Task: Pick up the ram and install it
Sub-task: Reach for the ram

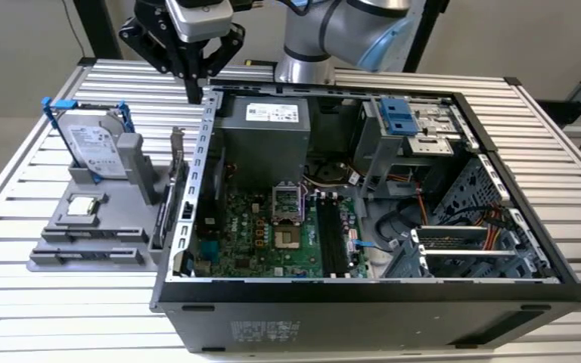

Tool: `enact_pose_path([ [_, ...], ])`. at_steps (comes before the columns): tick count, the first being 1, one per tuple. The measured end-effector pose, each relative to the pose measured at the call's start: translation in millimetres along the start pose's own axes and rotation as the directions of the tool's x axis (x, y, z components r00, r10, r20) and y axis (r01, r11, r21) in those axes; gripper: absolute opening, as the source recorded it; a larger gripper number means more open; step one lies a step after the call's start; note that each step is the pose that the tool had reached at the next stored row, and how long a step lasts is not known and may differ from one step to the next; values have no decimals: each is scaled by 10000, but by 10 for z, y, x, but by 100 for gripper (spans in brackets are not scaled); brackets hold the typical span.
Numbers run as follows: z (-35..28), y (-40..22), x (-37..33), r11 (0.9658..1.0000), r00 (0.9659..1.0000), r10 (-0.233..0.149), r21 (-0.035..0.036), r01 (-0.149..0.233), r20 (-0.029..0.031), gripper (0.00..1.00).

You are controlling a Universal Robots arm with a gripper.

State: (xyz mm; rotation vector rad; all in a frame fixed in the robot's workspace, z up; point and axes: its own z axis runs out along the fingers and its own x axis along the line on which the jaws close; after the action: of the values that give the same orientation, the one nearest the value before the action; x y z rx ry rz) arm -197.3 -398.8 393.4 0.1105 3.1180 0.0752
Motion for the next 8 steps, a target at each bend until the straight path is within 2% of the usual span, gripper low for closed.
enact_pose_path([
  [8, -3, -11, 151, 10000, 10000, -1, -1, 1, 0, 0],
])
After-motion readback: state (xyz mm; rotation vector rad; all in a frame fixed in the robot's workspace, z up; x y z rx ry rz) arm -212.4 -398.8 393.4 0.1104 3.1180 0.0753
